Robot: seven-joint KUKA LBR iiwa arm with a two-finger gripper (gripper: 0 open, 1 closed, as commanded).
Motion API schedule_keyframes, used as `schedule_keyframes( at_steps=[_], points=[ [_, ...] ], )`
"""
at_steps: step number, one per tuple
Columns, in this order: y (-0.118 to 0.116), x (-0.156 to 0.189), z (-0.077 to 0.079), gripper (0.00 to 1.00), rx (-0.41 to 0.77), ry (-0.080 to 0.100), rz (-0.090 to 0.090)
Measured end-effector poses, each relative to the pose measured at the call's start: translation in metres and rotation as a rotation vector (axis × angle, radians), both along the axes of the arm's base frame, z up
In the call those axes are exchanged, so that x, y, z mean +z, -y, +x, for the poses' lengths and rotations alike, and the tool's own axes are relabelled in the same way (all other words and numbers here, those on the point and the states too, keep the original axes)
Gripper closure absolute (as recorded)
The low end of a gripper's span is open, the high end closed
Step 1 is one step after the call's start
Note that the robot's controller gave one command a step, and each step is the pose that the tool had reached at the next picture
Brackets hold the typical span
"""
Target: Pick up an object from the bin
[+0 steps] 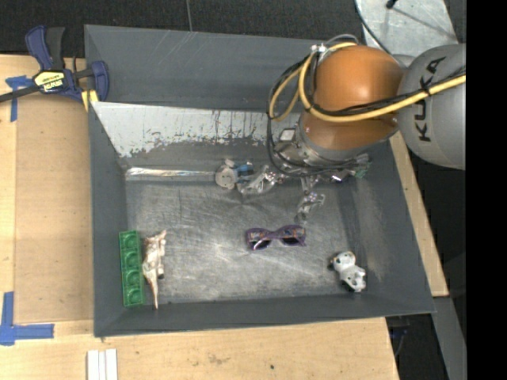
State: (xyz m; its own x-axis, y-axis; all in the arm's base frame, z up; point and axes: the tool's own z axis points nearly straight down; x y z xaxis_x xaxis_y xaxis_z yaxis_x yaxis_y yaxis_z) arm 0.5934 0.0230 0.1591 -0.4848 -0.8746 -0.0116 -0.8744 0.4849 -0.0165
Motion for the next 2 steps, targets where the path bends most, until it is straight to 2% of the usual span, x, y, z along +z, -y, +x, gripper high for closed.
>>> schedule_keyframes(
  at_steps=[1, 2],
  points=[
    [0.018, -0.067, -0.011, 0.0, -0.098, -0.013, 0.0],
    [0.036, -0.082, -0.027, 1.0, 0.339, 0.003, -0.001]
  ],
)
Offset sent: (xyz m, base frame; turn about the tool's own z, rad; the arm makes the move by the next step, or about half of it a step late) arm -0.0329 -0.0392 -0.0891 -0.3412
